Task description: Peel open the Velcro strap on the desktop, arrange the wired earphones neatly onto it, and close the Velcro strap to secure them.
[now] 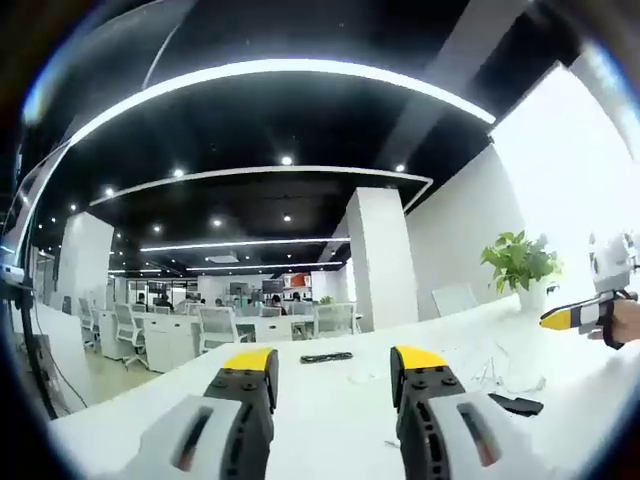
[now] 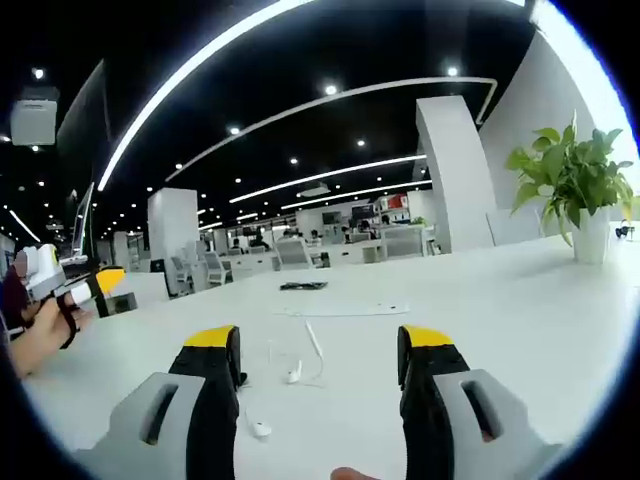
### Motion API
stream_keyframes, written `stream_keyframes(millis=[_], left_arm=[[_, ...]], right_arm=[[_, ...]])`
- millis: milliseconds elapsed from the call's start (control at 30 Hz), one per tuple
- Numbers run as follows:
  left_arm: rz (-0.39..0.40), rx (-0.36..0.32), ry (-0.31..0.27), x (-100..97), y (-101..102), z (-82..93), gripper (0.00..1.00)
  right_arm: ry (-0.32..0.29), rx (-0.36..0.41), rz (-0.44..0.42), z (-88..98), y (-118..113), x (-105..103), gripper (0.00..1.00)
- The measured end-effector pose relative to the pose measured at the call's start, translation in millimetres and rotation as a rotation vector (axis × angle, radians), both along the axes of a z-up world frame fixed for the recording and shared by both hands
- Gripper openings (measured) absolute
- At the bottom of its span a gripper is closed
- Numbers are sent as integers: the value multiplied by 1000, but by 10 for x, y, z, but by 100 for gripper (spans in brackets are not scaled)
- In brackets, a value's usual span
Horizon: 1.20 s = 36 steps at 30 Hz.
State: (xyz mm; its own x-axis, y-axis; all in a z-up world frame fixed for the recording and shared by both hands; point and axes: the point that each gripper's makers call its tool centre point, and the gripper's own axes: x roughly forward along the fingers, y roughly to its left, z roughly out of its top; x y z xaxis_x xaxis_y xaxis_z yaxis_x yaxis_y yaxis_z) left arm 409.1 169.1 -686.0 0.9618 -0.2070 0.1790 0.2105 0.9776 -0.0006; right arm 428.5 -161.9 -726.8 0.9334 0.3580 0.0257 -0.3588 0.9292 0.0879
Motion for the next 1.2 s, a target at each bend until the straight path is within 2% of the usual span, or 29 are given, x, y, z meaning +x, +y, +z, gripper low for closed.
stream_keyframes(millis=[100, 333, 667, 1200], left_arm=[[1, 8, 18, 19, -11, -59, 50], [1, 9, 9, 16, -5, -28, 50], [-7, 28, 24, 9, -69, -60, 57], [-3, 21, 36, -6, -52, -63, 57]], right_arm=[[4, -8, -1, -27, 2, 3, 65], [4, -4, 2, -33, 6, 2, 64], [1, 0, 9, -18, 18, -16, 64], [11, 5, 14, -30, 38, -29, 64]])
